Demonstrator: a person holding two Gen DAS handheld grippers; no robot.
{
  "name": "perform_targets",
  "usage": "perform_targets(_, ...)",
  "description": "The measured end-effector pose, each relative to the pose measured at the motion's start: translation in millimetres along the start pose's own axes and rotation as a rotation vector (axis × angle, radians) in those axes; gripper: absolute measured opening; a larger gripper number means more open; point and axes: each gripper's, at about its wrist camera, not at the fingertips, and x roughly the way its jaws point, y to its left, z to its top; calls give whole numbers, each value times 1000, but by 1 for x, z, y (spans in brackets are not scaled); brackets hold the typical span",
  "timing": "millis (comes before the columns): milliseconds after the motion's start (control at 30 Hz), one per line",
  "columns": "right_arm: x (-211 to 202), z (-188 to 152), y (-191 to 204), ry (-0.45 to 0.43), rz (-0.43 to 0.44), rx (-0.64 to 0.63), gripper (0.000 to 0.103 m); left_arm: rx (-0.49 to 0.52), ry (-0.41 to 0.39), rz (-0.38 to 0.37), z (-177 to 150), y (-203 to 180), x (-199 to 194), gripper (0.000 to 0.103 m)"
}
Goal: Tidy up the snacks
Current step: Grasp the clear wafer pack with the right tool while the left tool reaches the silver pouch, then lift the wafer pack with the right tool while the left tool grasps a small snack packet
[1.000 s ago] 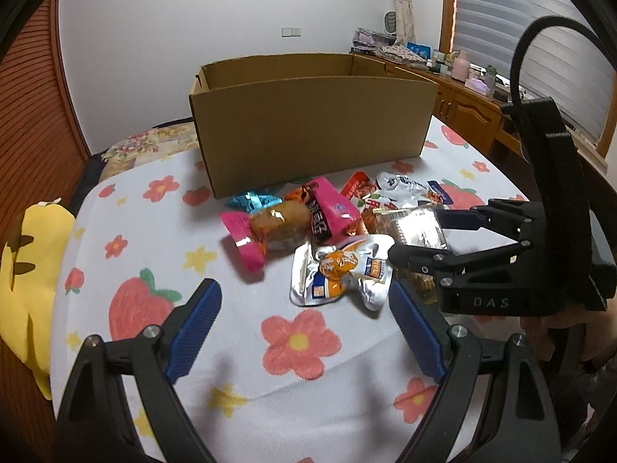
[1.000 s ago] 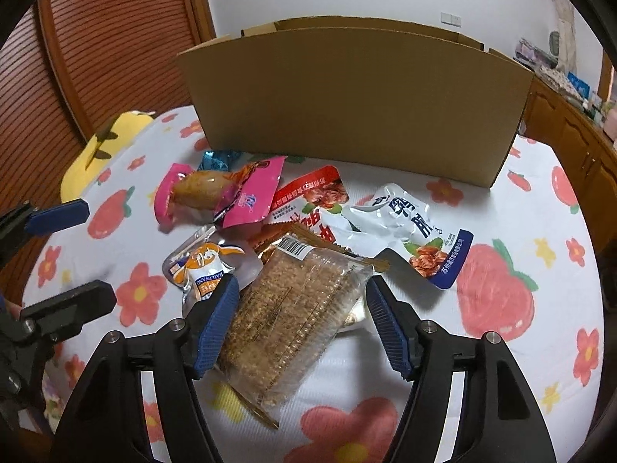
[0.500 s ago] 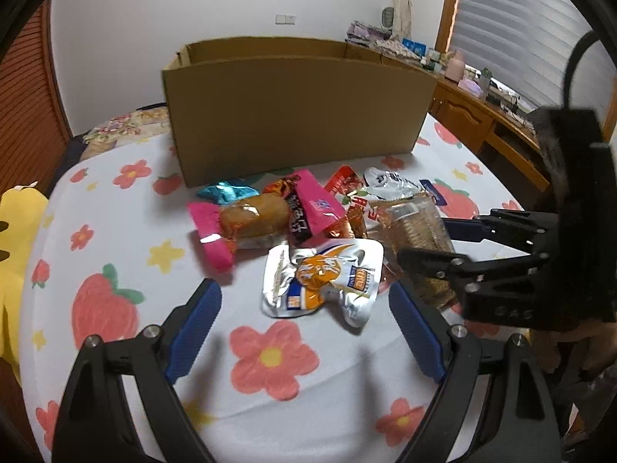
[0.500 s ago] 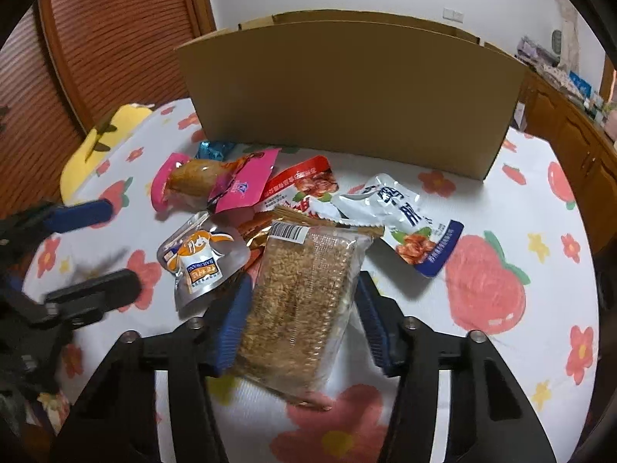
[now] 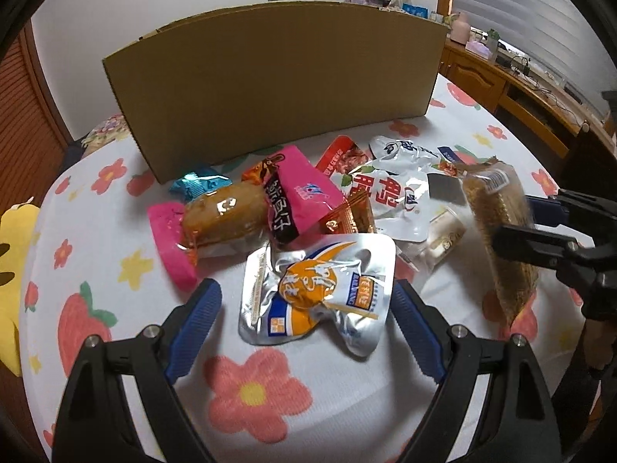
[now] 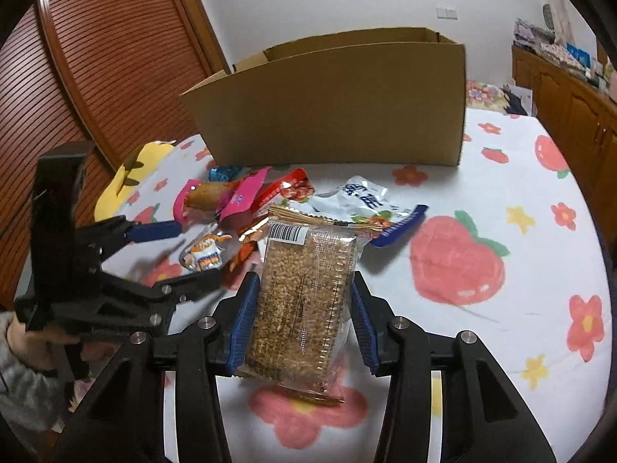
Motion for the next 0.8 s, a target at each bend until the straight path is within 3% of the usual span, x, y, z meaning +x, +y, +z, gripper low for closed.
perform_targets(167,1,-7,-7,11,-16,-35,46,2,37,3,4,-3,11,89)
perform_targets(600,11,-10,-13,19,-38,-65,47,4,21,-3,8,-10,16,89)
perform_targets(733,12,-10,-12,22,-46,-64,47,0,-3,-5,4,-10,11,75)
perform_targets(800,14,-10,-11,23,-52,-69,47,6,-5,-3,2,-11,9,75)
